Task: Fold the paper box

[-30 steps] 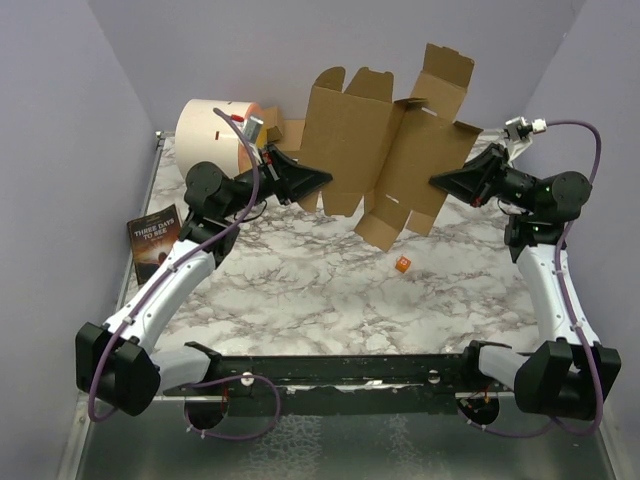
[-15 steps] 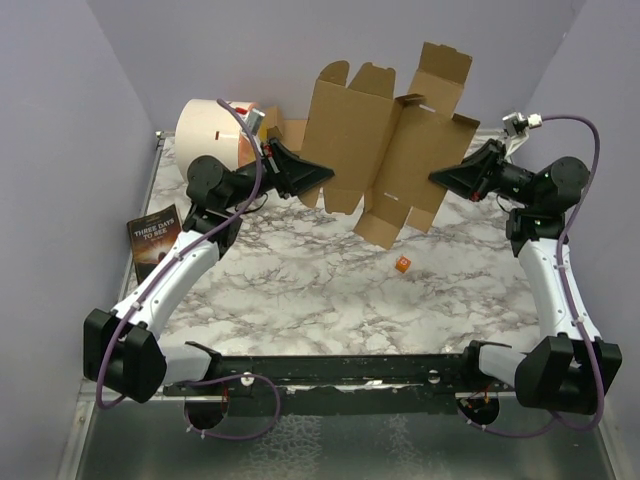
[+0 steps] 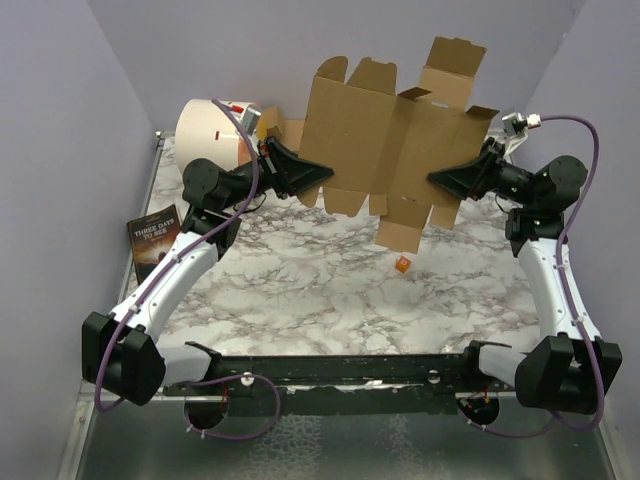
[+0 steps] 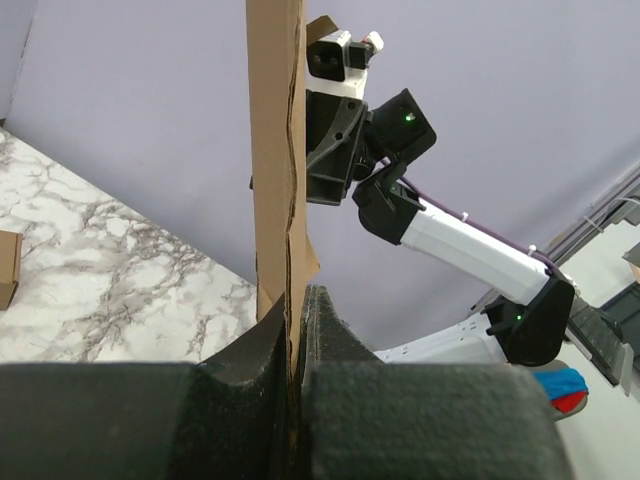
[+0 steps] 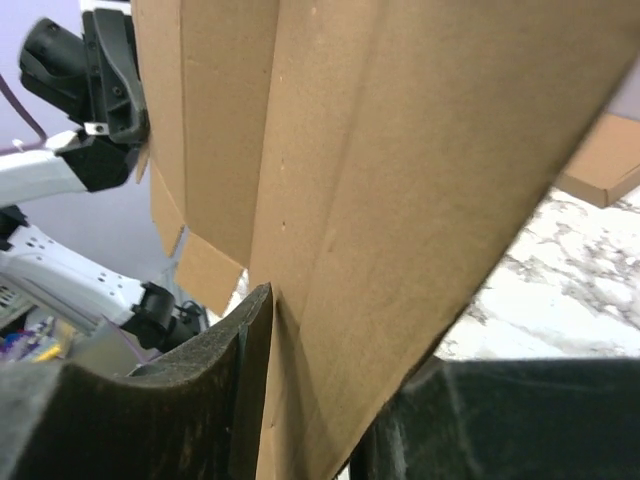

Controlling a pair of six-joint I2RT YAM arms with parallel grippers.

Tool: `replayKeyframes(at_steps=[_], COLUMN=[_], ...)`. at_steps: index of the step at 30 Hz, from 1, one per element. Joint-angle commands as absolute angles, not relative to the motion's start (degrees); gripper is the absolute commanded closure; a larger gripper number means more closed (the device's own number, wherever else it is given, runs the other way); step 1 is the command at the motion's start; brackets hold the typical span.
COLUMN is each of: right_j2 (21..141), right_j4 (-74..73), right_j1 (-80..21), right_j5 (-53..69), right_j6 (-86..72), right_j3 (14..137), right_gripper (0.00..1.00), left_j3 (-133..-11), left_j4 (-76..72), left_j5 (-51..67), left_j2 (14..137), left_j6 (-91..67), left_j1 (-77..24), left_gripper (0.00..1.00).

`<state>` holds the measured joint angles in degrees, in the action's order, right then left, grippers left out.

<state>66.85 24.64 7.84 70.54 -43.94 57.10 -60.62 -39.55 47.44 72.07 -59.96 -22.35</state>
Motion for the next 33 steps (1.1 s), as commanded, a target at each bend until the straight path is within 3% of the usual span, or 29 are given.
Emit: replayKeyframes(at_steps=[1,5,8,12,15,24,29,33], right_j2=[67.31,67.12,66.52,65.62,65.48,65.69,66.07,66.22], right_j4=[35.67,39.88,41.76,41.68,41.3,42.9,44.93,46.01], right_j1=[7.47,7.47,7.47,7.56,7.56,7.56,7.56,7.56], right_j5=[71.32,72.35,73.08,73.2,73.46,74.35,74.73,74.95], right_j6=[-53.25,-56.44,-57.74,-57.52,-57.06,-58.07,-59.88,-61.06], right_j3=[55.55,54.98,54.7,54.49,54.41,54.49,54.4,54.4], right_gripper=[0.78,0.99,0.99,0.99,0.99,0.99,0.99,0.99], left_j3=[-60.81,-60.83,-61.2,-62.03,-63.46,-67.19,-67.6,-67.51], left_j4=[-42.81,-40.41,-37.61,-35.65,-33.95,-34.01,-36.79,-41.26], left_j5=[48.96,48.43,47.82,48.58,49.92,53.7,54.66,56.41], left_j2=[70.18,69.9,69.53,69.28,69.58,72.66,74.35,75.49], left_j6=[-60.79,-58.55,-56.55,-55.17,-54.13,-54.14,-56.0,-58.83], left_j1=[-22.15,-22.11,-21.65,-20.12,-19.14,-18.69,-18.68,-18.71], left_gripper=[1.0,1.0,1.0,0.81,0.72,0.67,0.74,1.0])
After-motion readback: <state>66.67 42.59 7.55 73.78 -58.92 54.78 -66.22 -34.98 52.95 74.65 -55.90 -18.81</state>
